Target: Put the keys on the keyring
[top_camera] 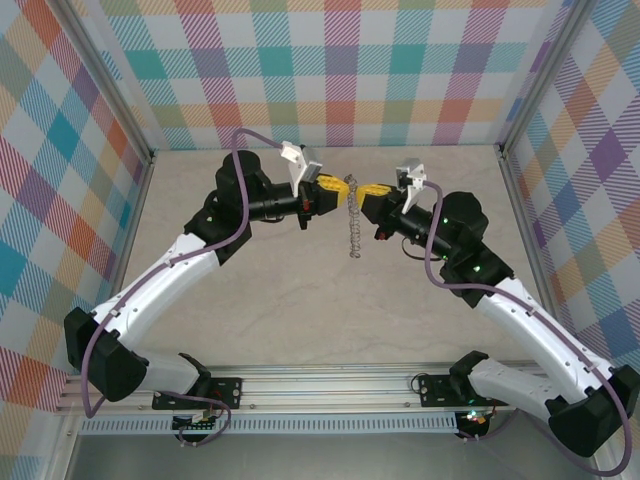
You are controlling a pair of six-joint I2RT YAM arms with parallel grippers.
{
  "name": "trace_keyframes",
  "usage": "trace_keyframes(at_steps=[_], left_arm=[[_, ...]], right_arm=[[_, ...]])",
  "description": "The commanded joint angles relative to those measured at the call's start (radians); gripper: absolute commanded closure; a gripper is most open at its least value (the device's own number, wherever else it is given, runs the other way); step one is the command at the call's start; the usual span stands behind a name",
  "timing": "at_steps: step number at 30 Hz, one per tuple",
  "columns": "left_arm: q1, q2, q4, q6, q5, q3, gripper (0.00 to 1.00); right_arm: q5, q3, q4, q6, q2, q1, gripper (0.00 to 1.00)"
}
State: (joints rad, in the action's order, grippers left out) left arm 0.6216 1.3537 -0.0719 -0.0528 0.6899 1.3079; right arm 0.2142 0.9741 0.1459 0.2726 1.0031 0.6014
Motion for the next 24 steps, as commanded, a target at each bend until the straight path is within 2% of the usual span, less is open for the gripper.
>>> trace_keyframes(at_steps=[1, 17, 24], left_arm=[[0.018, 0.006, -0.001, -0.007, 0.021, 0.050, 1.00], [0.018, 0.009, -0.012, -0.002, -0.035, 0.046, 1.00], [0.018, 0.001, -0.005, -0.002, -0.043, 0.044, 1.00]], right_arm=[[0.026, 0.029, 0.077, 0.002, 0.005, -0.003, 1.00], [-0.062, -0.001, 0.003, -0.044, -0.067, -0.003, 1.00], [-0.023, 0.001, 0.010, -0.033, -0.067, -0.003, 1.00]])
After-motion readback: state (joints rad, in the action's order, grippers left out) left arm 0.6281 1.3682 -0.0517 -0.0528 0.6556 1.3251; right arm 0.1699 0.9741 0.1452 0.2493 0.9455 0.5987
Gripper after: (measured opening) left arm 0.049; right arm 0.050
